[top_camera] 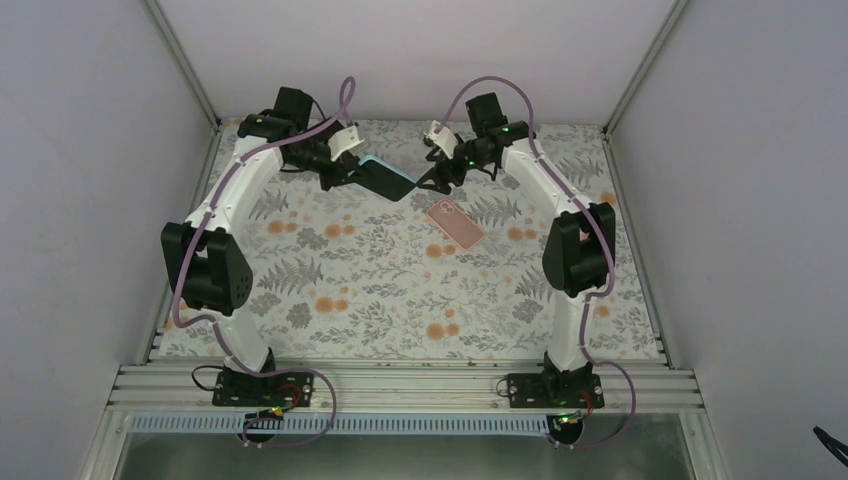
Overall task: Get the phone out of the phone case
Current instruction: Remove the phone case from the phone.
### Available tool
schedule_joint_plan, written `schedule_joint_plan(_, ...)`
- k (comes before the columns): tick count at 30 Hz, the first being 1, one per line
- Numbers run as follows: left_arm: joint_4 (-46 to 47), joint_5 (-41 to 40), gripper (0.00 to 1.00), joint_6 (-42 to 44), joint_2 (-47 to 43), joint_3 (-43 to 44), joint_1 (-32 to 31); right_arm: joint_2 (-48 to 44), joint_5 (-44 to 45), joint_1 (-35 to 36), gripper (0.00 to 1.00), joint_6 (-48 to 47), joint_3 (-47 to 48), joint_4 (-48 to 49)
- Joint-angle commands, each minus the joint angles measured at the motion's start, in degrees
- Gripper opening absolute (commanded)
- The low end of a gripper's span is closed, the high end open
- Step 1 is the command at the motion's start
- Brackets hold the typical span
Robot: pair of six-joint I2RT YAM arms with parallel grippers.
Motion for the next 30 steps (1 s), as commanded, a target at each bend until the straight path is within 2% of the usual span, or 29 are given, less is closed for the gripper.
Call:
schedule_joint_plan(1,0.13,3.67,0.02,1.23,-2.17,0.4,-0.54,1.51,1.88,-0.58,0.86,1.49,1.7,2.62)
schedule_joint_plan(11,-1.46,6.86,0.02,1.02,-2.46,0.99,-1.62,2.47,6.46,-0.6,0.84,3.23,1.32,6.79)
schedule_joint_plan(17,-0.77,5.66,0.02,0.78,-2.76,0.22,-2.29,3.36,6.48,-0.33,0.83,2.33,4.04,4.29)
schedule_joint_plan(25,3.84,-0.43,0.02,-0.98,-3.84,-1.66,-1.77,-5.39,8.16,-1.18,0.85,-0.64,-7.02,2.8)
schedule_joint_plan(30,4.89,-0.65,0.02,-1.69,-2.6,-1.04,-1.77,-9.62,6.75,-0.58,0.85,-1.32,-12.46,3.0)
